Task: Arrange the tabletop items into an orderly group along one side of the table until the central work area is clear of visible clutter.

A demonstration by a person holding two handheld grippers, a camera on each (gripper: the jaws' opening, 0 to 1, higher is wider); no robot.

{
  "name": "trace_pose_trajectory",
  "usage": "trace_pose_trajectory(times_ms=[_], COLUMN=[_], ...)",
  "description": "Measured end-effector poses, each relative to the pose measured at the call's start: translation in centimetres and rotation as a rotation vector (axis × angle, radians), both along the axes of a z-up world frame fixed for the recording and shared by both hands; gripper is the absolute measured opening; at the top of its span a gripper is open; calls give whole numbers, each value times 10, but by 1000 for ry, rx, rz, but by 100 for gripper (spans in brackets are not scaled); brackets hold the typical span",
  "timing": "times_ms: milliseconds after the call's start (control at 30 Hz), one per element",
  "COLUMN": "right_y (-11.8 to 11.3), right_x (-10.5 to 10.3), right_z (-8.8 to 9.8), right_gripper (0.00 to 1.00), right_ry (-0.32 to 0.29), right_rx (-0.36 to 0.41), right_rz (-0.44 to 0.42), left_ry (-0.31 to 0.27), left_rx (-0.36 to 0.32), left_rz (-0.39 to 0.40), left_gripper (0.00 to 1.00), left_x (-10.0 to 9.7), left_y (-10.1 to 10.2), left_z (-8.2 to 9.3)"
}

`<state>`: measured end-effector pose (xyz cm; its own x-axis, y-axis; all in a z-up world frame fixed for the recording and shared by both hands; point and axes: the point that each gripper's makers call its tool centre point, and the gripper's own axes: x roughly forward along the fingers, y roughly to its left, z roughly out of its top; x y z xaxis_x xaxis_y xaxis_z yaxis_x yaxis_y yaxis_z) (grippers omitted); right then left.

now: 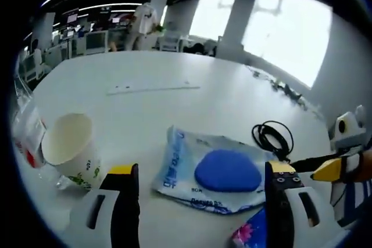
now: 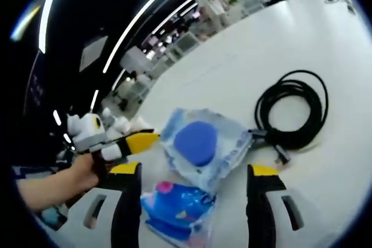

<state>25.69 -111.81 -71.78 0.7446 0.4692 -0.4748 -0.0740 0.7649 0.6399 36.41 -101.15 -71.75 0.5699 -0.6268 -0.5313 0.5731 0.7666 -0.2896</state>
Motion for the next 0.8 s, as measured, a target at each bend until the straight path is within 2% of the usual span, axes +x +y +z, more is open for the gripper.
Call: trace_pose_trajectory(times_ms=[133,233,300,433,500,533,567,633,700,800], right_y=[0,-1,-1,-4,-3,-4,-4,-5,-6,-11], right_x=[7,10,12,14,15,15,16,19,21,21], right_z=[-6,-14,-17,-20,-23,-25,-26,-26,-26,-29], right_gripper=[69,69,68,60,55,51,48,47,45,31], right_ry=[10,24,36,41,47,53,55,57,61,66], right_rx=[-7,-45,-47,-55,-74,-92,-105,-106,-108,-149], right_rz=[-2,13,9,4,10,13,17,5,-2,-7], left_ry=[21,28,29,45,57,67,91,48,33,27], left_rx=[32,56,54,55,90,105,127,147,153,171], left_rz=[-4,9,18,13,11,10,20,49,67,74], left_gripper=[84,81,79,77,67,55,46,34,23,12], left_x=[4,7,8,8,8,8,6,13,15,14], left_y=[0,0,-2,-9,-6,-5,-1,3,5,7], left_z=[-9,-13,-14,-20,-26,-28,-31,-27,-23,-22])
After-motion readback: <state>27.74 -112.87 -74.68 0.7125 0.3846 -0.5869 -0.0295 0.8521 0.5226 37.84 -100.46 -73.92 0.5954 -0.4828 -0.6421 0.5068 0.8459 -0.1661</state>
